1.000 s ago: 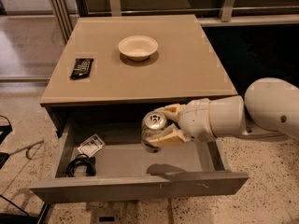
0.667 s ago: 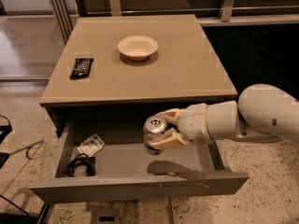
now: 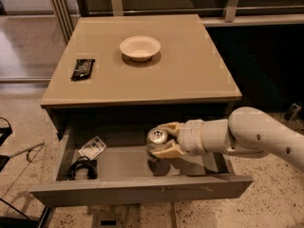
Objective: Place 7up can into top drawer
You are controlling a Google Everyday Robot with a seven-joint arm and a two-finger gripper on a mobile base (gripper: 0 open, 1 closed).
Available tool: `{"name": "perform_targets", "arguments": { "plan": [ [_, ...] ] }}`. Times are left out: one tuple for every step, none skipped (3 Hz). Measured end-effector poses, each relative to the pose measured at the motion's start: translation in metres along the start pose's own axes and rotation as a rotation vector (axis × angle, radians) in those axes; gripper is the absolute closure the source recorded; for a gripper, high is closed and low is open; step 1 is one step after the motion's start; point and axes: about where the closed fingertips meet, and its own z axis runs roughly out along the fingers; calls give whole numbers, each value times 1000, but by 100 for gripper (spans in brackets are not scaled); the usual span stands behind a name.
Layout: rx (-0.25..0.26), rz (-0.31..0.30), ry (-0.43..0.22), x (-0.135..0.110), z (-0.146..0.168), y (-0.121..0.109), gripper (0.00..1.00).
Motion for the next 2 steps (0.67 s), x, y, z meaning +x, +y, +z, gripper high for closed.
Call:
{"name": "perform_targets", "arguments": {
  "plan": [
    [4, 11, -5, 23, 18, -2, 100],
    [-2, 20, 14, 39, 32, -5, 100]
  ]
}}
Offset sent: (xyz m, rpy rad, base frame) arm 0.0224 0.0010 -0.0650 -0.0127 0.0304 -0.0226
